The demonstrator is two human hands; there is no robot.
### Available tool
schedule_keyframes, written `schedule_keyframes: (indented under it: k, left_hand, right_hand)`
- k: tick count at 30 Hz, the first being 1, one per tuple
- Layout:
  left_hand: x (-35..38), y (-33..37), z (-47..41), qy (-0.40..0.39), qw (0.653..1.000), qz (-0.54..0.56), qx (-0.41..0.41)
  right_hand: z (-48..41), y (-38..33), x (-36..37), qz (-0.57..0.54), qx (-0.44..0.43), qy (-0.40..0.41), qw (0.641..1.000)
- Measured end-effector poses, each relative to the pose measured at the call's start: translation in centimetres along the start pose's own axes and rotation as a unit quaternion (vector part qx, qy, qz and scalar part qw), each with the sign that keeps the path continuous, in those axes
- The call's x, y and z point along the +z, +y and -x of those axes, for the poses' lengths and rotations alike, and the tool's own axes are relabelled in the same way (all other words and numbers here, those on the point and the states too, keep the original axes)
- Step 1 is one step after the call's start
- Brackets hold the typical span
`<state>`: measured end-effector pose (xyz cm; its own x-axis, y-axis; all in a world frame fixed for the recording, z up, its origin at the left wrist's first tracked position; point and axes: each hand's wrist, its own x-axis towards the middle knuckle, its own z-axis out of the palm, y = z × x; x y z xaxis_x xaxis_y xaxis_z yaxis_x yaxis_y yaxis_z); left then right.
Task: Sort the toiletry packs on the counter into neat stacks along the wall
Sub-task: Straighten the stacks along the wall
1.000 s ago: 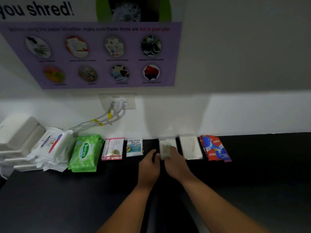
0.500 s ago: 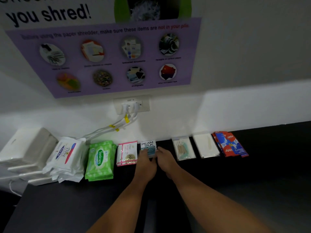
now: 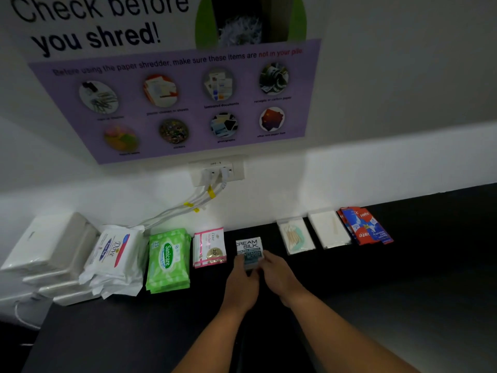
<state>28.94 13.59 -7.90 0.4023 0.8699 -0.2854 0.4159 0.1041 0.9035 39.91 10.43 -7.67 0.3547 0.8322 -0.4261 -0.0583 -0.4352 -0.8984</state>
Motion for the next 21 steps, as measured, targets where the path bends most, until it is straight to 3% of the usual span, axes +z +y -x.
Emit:
schedule_keyframes:
  k: [8, 13, 16, 21]
  left_hand:
    - [2.8, -1.4, 3.6, -0.022, 0.999, -0.019, -0.022]
    - [3.4, -3.4, 3.5, 0.025, 0.991, -0.124, 0.052]
    - [2.8, -4.2, 2.4, 0.076, 0.966, -0.229, 0.097]
    - [2.7, -4.0, 0.1, 0.077, 0.929, -0.332, 0.144]
  right_hand:
    - [3.3, 2.6, -2.3, 0.012, 0.018, 0.006, 1.0]
    - [4.5, 2.3, -4.0, 0.081, 0.0, 0.029, 0.996]
    - [5.2, 2.8, -5.5, 0.169, -0.045, 0.036, 0.984]
    - [4.3, 5.4, -5.9, 0.361, -0.103, 0.011, 0.927]
